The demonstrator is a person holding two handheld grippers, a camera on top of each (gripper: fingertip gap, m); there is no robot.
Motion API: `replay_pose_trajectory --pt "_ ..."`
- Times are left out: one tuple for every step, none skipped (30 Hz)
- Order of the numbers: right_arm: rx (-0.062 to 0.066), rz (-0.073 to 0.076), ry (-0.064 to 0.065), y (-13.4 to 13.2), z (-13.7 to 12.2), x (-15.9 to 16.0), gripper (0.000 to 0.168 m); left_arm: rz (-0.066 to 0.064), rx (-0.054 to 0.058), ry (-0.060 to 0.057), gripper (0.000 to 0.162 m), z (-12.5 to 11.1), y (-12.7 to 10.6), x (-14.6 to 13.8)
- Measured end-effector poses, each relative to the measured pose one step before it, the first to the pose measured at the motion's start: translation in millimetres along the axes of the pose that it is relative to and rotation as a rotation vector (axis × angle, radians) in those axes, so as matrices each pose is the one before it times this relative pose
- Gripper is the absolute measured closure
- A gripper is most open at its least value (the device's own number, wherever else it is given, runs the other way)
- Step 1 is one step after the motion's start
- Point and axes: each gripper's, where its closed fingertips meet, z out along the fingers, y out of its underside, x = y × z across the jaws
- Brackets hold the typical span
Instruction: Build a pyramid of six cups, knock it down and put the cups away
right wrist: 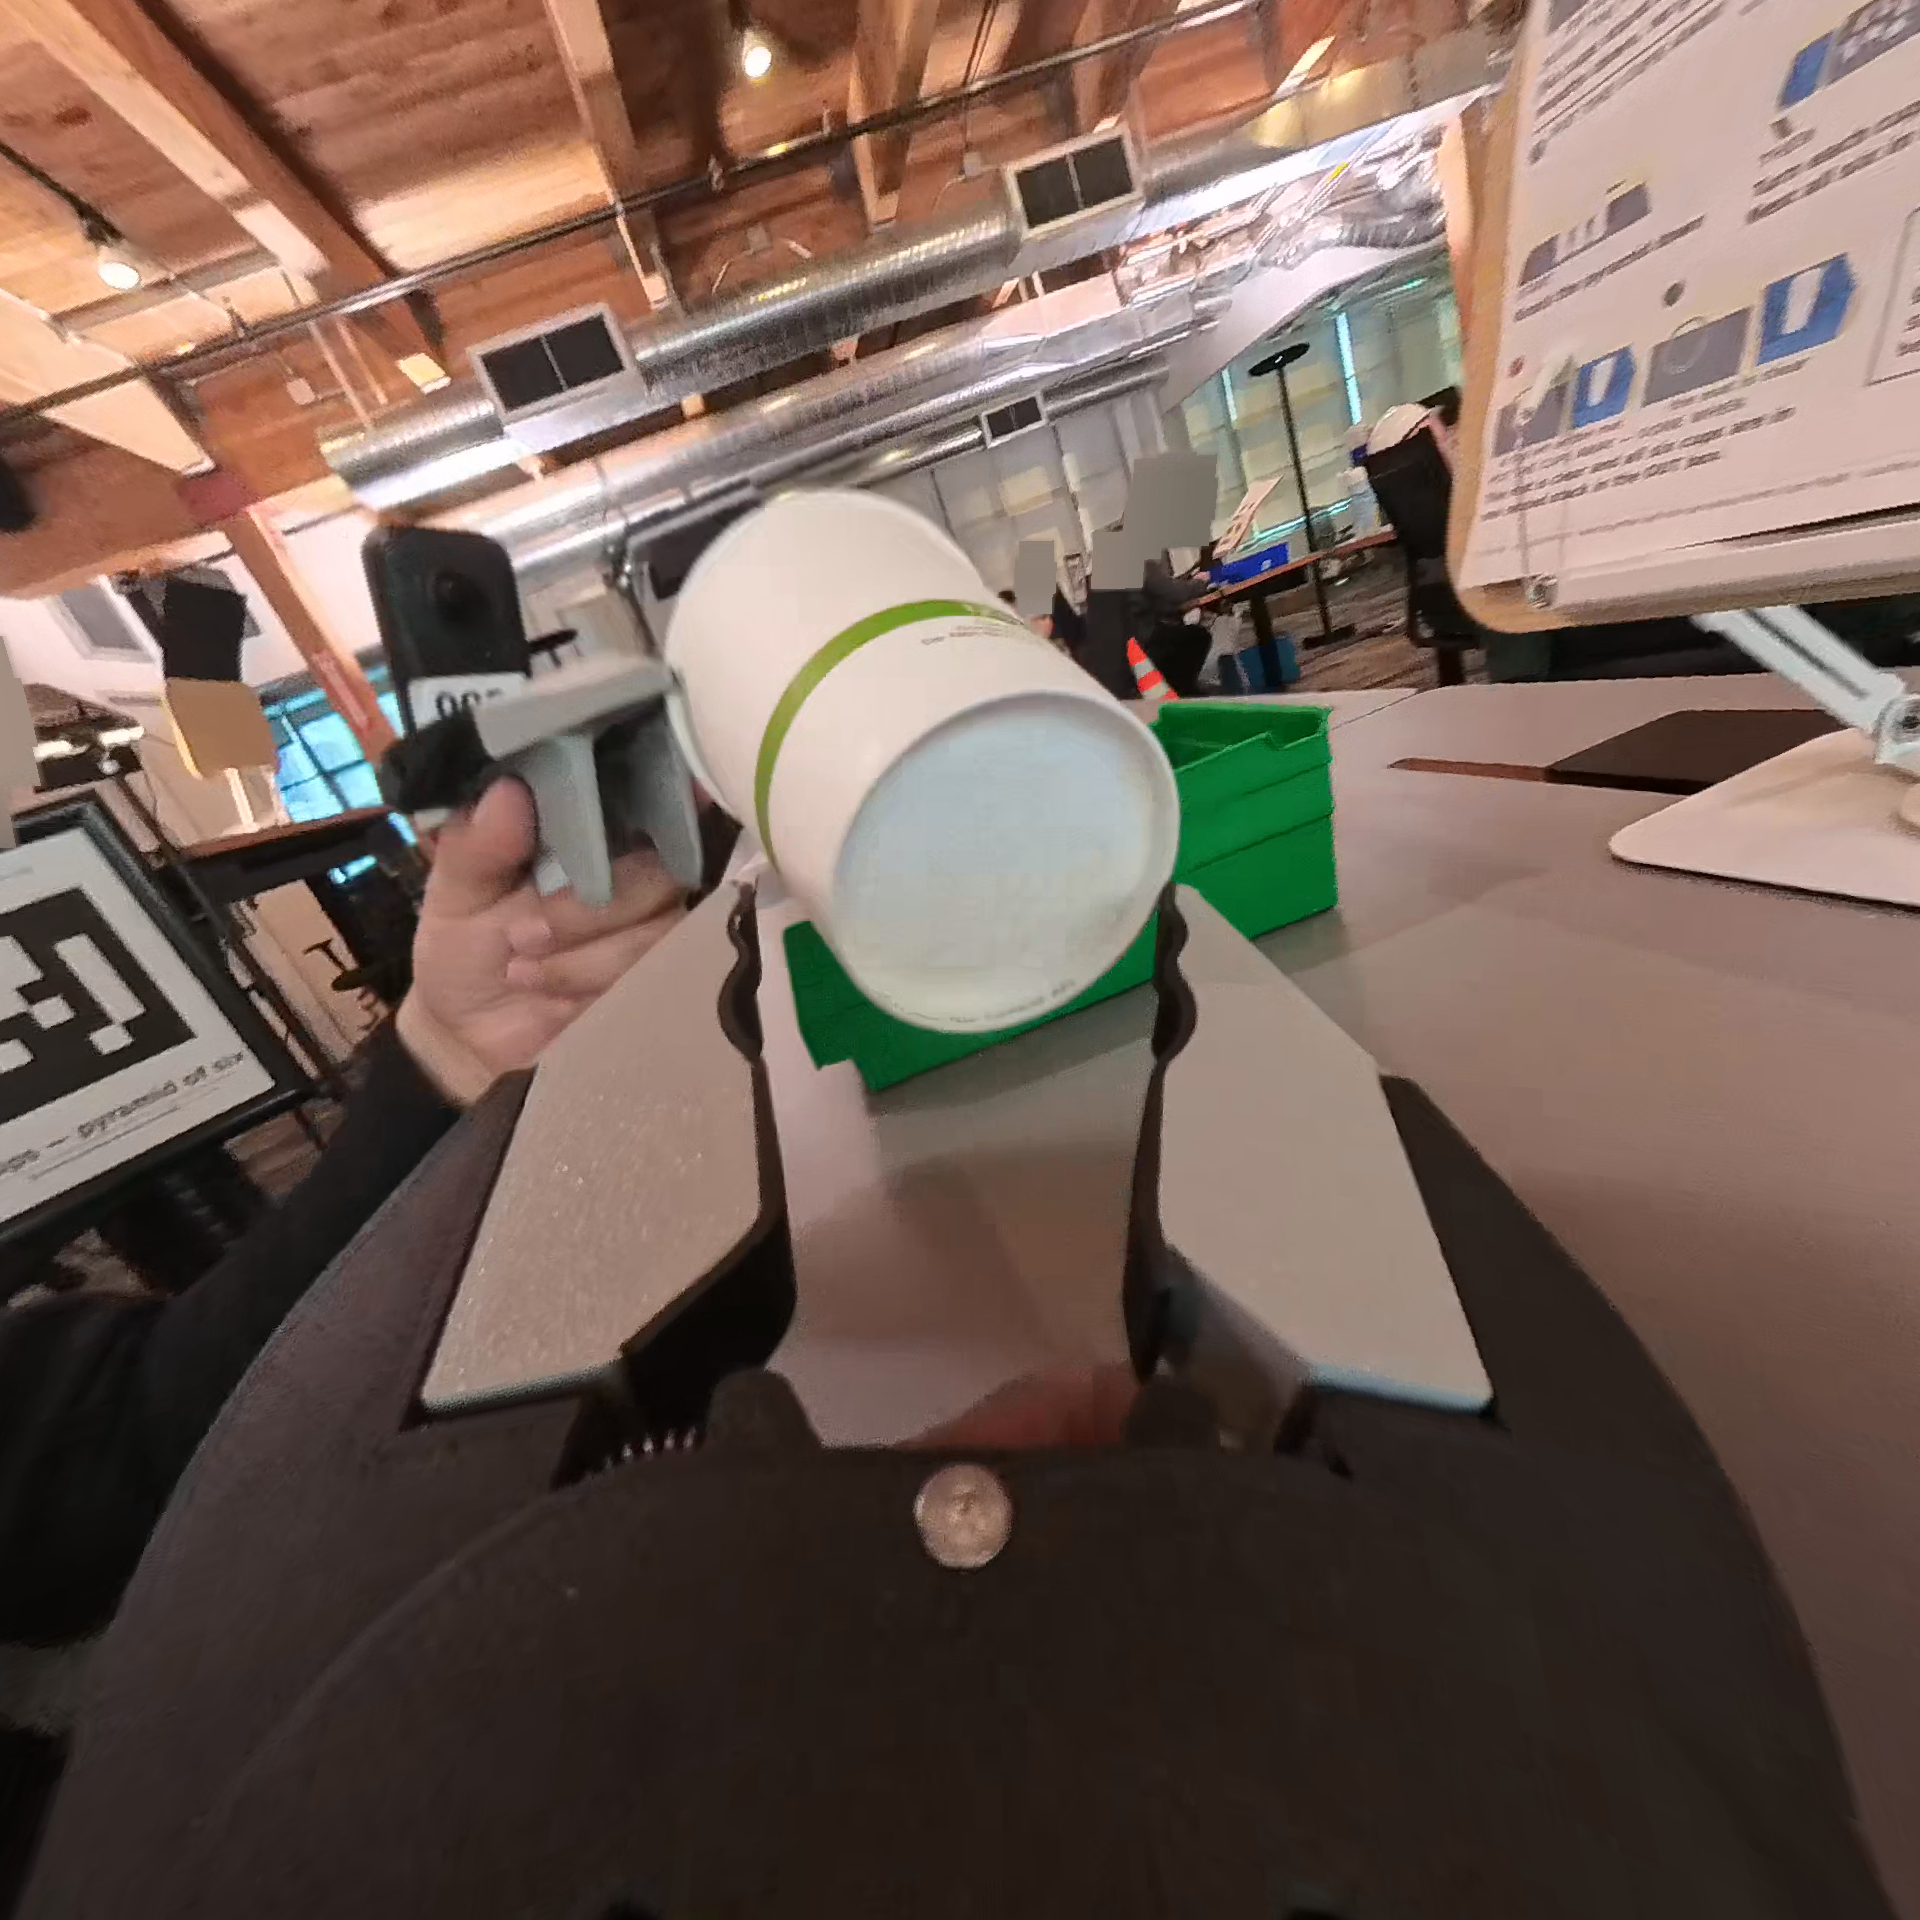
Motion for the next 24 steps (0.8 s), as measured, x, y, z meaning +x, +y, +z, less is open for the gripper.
replay_pose_trajectory --pt "0.0319 0.0018 0.029 -7.09 -3.5 5.59 0.092 0.0149 -0.0469 -0.0348 0.162 1.73 10.1 -8.92" --pt "0.0307 -0.0069 0.0289 -7.15 -3.71 5.39 0.092 0.0105 -0.0543 -0.0264 0.162 2.87 11.86 -7.77" --pt "0.0232 -0.0153 0.0241 -6.24 -3.38 4.16 0.094 0.0014 -0.0504 -0.0107 0.162 4.14 11.84 -5.0" --pt "0.0138 -0.0203 0.025 -4.75 -2.77 4.0 0.095 -0.0067 -0.0376 0.0052 0.161 5.21 10.34 -2.06" --pt "0.01 -0.0227 0.0274 -3.68 -2.36 4.12 0.097 -0.01 -0.0294 0.0119 0.161 5.89 8.99 -0.49" --pt "0.011 -0.0178 0.0247 -3.01 -1.62 3.47 0.096 -0.0068 -0.0302 0.0076 0.162 6.6 8.72 -0.69" --pt "0.0099 -0.0151 0.0229 -2.22 -1.16 3.21 0.095 0.0001 -0.0328 -0.0026 0.161 6.99 8.85 -1.76" --pt "0.0047 -0.0161 0.0195 -1.41 -0.94 2.69 0.095 0.0062 -0.0339 -0.0108 0.161 7.31 8.81 -2.6" --pt "0.0003 -0.0175 0.0146 -0.81 -0.49 1.76 0.095 0.0084 -0.0368 -0.0125 0.161 7.75 9.35 -2.55" --pt "-0.0043 -0.0232 0.0101 -0.1 -0.4 0.88 0.098 0.0089 -0.039 -0.0104 0.161 8.17 9.79 -2.1" --pt "-0.0104 -0.0285 0.0094 0.78 -0.15 0.38 0.101 0.0092 -0.037 -0.0082 0.161 8.58 9.42 -1.44" --pt "-0.0165 -0.0311 0.0139 1.89 0.24 0.6 0.103 0.0063 -0.0321 -0.0057 0.161 8.56 8.3 -0.83" --pt "-0.0246 -0.0333 0.023 3.45 0.82 2.03 0.104 0.0019 -0.0277 -0.001 0.161 8.09 6.91 0.02" --pt "-0.0324 -0.0347 0.037 5.17 1.05 4.24 0.106 0.0011 -0.0283 0.0038 0.16 7.14 6.1 1.09" --pt "-0.0368 -0.0368 0.0402 6.28 1.19 4.92 0.11 0.0053 -0.0343 0.0036 0.161 6.1 6.23 1.46" --pt "-0.0291 -0.04 0.0213 4.98 1.24 1.93 0.113 0.0127 -0.0345 -0.0015 0.16 5.34 5.65 1.2" --pt "-0.0138 -0.0388 0.0102 2.29 0.92 -0.46 0.114 0.0183 -0.0257 -0.0048 0.16 4.65 4.14 1.25" --pt "-0.0045 -0.0359 0.013 0.64 0.51 -0.34 0.115 0.0191 -0.0178 -0.0035 0.161 4.14 2.85 1.94" --pt "-0.0053 -0.0331 0.0155 0.26 0.29 0.21 0.116 0.0178 -0.0188 -0.0009 0.161 3.84 2.63 2.52" --pt "-0.009 -0.0337 0.0114 0.16 0.23 -0.09 0.117 0.0171 -0.0239 -0.0023 0.162 3.77 2.74 2.5" --pt "-0.0095 -0.0351 0.0132 -0.44 -0.12 0.24 0.118 0.0195 -0.0195 -0.0058 0.162 3.51 1.5 2.26" --pt "-0.0054 -0.0345 0.0136 -1.27 -0.57 0.37 0.119 0.0202 -0.0116 -0.007 0.162 3.11 0.15 2.35" --pt "-0.0004 -0.0294 0.0112 -2.19 -0.79 -0.14 0.12 0.0187 -0.01 -0.0039 0.162 3.0 -0.21 2.61" --pt "0.0018 -0.0287 0.0063 -2.19 -1.07 -0.73 0.122 0.0171 -0.012 -0.0047 0.162 2.66 0.41 2.15"
